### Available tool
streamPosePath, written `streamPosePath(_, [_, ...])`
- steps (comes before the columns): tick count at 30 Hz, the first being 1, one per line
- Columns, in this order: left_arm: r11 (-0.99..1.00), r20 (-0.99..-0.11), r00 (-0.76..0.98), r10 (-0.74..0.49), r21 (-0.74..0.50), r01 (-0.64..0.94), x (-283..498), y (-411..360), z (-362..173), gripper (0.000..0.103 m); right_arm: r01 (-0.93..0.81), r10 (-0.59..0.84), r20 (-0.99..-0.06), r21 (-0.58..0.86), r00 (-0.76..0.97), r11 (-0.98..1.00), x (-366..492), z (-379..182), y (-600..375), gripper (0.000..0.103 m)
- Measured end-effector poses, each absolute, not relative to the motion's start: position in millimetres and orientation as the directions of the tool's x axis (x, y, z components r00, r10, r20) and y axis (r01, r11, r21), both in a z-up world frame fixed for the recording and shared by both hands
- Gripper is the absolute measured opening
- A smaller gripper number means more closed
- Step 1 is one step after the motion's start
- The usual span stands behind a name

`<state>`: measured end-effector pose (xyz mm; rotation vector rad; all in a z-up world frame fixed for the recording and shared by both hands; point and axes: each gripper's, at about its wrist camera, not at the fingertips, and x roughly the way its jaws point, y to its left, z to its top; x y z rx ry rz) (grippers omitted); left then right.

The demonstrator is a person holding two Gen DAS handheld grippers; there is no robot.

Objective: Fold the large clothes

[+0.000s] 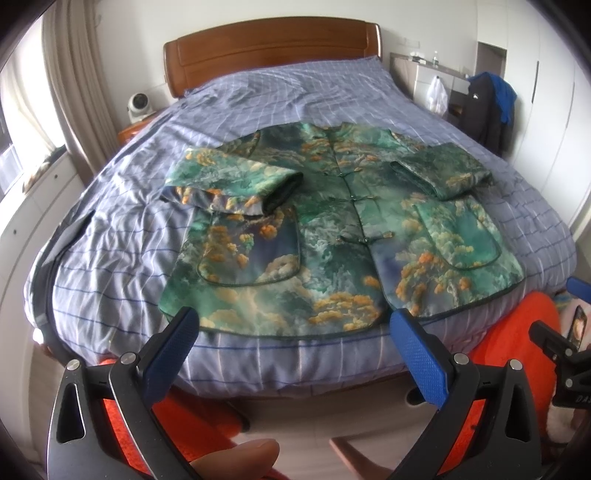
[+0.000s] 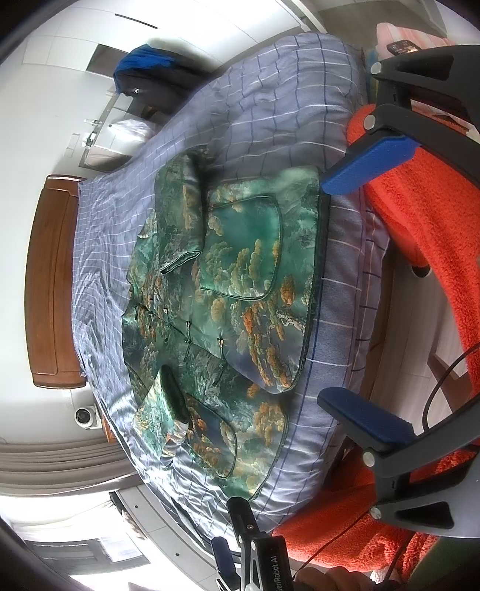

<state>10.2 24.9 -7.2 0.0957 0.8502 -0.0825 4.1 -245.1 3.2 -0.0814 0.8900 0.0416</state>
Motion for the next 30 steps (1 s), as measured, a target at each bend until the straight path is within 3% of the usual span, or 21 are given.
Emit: streamPosePath(30, [0.992, -0.754, 0.656, -0.038, 0.050, 0.114, 9.5, 23.1, -9.9, 0.103, -0.071, 0.006, -0.780, -0.050, 0.626, 0.996, 4.1, 1.1, -244.7, 0.103])
